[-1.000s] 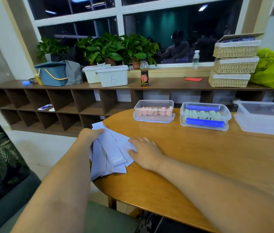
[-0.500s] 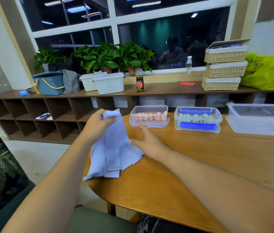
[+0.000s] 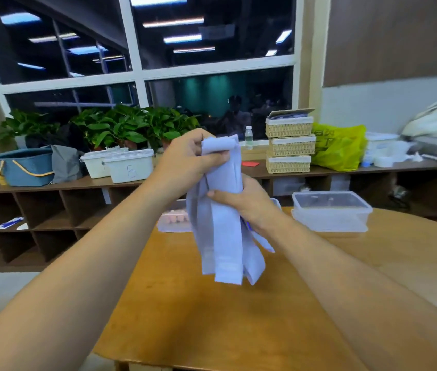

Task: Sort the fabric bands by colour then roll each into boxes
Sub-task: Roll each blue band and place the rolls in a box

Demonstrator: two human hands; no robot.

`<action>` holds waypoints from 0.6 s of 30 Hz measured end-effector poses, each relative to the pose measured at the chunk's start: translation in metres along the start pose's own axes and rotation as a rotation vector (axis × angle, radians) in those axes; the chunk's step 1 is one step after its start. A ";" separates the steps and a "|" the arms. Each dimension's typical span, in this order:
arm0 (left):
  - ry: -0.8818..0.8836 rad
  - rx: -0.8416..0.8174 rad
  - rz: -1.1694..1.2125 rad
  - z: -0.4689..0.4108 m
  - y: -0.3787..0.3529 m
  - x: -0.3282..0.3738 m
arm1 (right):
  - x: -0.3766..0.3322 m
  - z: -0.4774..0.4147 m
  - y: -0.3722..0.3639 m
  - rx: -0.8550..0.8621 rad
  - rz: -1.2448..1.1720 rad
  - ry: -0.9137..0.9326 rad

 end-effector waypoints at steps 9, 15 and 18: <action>-0.004 -0.148 0.181 -0.017 -0.153 0.040 | 0.015 0.089 0.145 0.033 -0.083 -0.124; 0.145 -0.170 0.346 -0.034 -0.240 0.008 | 0.043 0.145 0.210 0.128 -0.077 -0.300; 0.283 -0.123 0.349 -0.045 -0.286 -0.042 | 0.050 0.165 0.231 0.190 -0.153 -0.386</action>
Point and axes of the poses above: each hand's wrist, its own z-axis away from the middle knuckle, its own y-axis out of the back of the hand, x = y × z, the point moved 3 cm from there along -z, towards the middle knuckle, and after that the axes turned 4 degrees about -y, right-handed, at the moved point
